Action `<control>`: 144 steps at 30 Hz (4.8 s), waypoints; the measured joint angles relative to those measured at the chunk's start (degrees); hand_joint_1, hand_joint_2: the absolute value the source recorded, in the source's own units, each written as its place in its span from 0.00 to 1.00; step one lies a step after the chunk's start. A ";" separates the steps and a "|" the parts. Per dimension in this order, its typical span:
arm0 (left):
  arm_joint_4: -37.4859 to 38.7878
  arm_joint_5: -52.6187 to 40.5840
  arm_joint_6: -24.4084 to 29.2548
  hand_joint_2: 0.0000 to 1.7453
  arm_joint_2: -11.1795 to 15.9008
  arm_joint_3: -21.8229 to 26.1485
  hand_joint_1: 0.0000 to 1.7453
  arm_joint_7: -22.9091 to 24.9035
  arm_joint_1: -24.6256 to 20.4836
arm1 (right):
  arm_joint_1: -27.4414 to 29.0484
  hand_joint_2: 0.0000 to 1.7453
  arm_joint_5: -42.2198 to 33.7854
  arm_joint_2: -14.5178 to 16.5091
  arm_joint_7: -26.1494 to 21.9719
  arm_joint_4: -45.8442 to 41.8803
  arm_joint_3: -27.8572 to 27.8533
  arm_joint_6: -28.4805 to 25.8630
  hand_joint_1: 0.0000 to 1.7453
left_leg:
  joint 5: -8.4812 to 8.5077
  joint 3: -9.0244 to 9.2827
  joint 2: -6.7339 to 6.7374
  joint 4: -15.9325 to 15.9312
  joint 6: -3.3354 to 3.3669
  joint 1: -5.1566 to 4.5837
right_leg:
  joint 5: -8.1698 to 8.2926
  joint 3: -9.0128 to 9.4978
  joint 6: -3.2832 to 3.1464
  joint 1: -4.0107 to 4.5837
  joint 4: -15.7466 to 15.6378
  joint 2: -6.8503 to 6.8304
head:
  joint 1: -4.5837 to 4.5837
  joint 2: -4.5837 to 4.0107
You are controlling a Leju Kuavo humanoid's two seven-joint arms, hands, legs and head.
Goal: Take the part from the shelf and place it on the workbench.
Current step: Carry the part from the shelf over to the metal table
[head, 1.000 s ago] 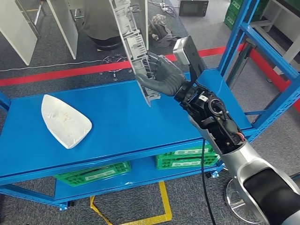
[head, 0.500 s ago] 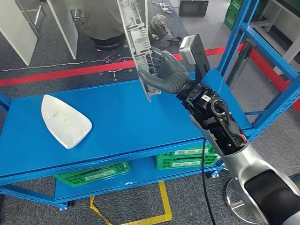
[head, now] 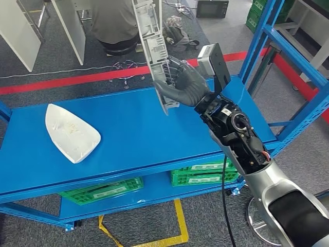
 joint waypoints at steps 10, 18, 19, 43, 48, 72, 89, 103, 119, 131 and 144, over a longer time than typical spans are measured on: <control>0.00 0.50 -0.16 0.00 0.28 0.39 0.00 0.15 0.22 | 1.01 1.00 0.81 0.00 -0.34 -0.25 -0.41 -0.21 1.00 | 0.62 0.50 0.29 -1.06 1.18 0.65 | -1.57 -0.93 0.99 -0.04 2.06 -0.04 | 0.11 0.00; -0.01 0.67 -0.14 0.00 -0.02 0.92 0.00 0.14 0.50 | 1.91 1.00 0.88 0.00 -0.78 -0.18 -0.60 -0.02 1.00 | -0.07 0.86 0.11 -0.45 0.14 1.65 | -0.63 -4.15 2.70 -1.37 7.28 -0.33 | 1.73 0.00; 0.00 0.71 -0.13 0.00 -0.02 0.99 0.00 0.11 0.55 | 1.91 1.00 0.90 0.01 -0.90 -0.18 -0.63 0.05 1.00 | -0.33 0.64 0.02 0.08 -0.31 1.62 | 0.59 -2.73 2.70 -1.43 3.90 -0.29 | 1.98 0.00; 0.02 -0.13 -0.07 0.00 0.08 1.36 0.00 -0.26 0.56 | 2.54 1.00 2.01 0.00 -1.61 -0.10 -1.75 0.18 1.00 | 0.42 -0.58 0.73 0.34 1.49 0.78 | -5.19 -7.92 1.48 -0.24 12.81 -0.27 | 0.78 0.00; 0.02 -0.33 -0.16 0.00 -0.11 1.36 0.00 -0.26 0.61 | 3.05 1.00 2.22 0.00 -1.55 -0.03 -1.83 0.19 1.00 | 0.92 -1.39 0.69 0.76 1.42 0.61 | -3.46 -3.45 1.29 -0.21 9.89 -0.29 | 1.72 0.00; 0.02 -0.34 -0.16 0.00 -0.30 1.38 0.00 -0.26 0.29 | 2.67 1.00 2.63 0.02 -1.98 0.36 -2.30 0.97 1.00 | 0.48 -0.92 0.33 0.75 0.96 0.91 | -2.34 -4.46 1.47 -0.50 6.10 -0.55 | 0.50 0.00; 0.04 -0.69 -0.40 0.00 -0.31 1.40 0.00 -0.41 0.31 | 2.45 1.00 2.57 0.02 -2.28 0.89 -2.34 0.35 1.00 | -5.61 -8.21 0.24 13.00 -1.61 0.35 | 1.13 -0.03 -1.59 -0.25 -0.97 -0.85 | 0.90 0.00; 0.04 -1.08 -0.51 0.00 -0.37 1.40 0.00 -0.35 -0.04 | 3.13 1.00 3.08 0.02 -2.16 0.93 -2.78 0.19 1.00 | 0.40 -0.54 0.26 0.55 1.34 0.88 | -2.78 -5.66 1.50 -0.37 7.30 -0.66 | 0.66 0.00; 0.04 -1.86 -0.56 0.00 -0.56 1.40 0.00 -0.26 -0.13 | 4.19 1.00 4.35 0.03 -2.27 0.90 -3.69 0.23 1.00 | -4.48 -7.47 0.23 9.65 -1.52 0.60 | 1.13 1.24 -1.81 0.09 -1.93 -1.03 | 1.28 0.00; 0.04 -1.90 -0.55 0.00 -0.53 1.40 0.00 -0.25 -0.79 | 4.60 1.00 5.05 0.02 -2.26 0.92 -4.62 -0.08 1.00 | -2.50 3.35 0.27 -0.32 0.19 0.77 | 5.88 -6.14 0.83 -0.06 0.20 -0.95 | 0.17 0.00; 0.04 -1.91 -0.55 0.00 -0.69 1.40 0.00 -0.27 -0.77 | 4.81 1.00 4.98 0.04 -2.21 0.86 -4.97 -0.09 1.00 | 5.45 -5.13 0.52 0.08 -0.32 0.52 | -3.69 5.96 0.37 0.37 -1.37 -0.69 | 2.42 0.00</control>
